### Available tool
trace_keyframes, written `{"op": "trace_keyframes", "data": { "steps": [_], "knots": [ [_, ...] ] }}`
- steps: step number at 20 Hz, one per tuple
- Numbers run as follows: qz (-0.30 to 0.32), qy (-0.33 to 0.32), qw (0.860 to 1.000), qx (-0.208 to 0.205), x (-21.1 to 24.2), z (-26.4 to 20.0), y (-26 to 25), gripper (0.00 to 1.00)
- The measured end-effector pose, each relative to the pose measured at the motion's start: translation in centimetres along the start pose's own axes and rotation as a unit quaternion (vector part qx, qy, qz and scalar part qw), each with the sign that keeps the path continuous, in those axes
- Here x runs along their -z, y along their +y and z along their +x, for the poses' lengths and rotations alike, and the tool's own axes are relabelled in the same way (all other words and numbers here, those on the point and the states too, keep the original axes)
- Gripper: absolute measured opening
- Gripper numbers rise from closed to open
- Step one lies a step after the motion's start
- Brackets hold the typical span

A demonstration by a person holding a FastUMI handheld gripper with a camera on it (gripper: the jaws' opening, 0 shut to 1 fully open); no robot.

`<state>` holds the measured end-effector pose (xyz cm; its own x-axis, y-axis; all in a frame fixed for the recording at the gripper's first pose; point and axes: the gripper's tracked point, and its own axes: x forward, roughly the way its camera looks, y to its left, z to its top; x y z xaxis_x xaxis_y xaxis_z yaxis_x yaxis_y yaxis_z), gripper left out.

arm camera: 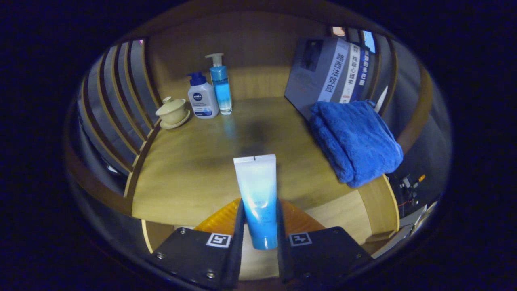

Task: Pull open the drawer, take out the items inside it, and place them on the countertop above the cabinet.

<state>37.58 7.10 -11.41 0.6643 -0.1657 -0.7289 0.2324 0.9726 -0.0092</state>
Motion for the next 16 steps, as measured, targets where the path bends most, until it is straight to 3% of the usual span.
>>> {"op": "trace_keyframes", "data": {
  "steps": [10, 14, 16],
  "knots": [
    [0.041, -0.049, 0.997, -0.046, -5.0, 4.9, 0.0, 0.37],
    [0.026, -0.063, 0.997, -0.047, -5.3, 4.7, 0.0, 0.47],
    [0.016, -0.078, 0.995, -0.060, -5.4, 3.6, 0.6, 0.66]
  ]
}}
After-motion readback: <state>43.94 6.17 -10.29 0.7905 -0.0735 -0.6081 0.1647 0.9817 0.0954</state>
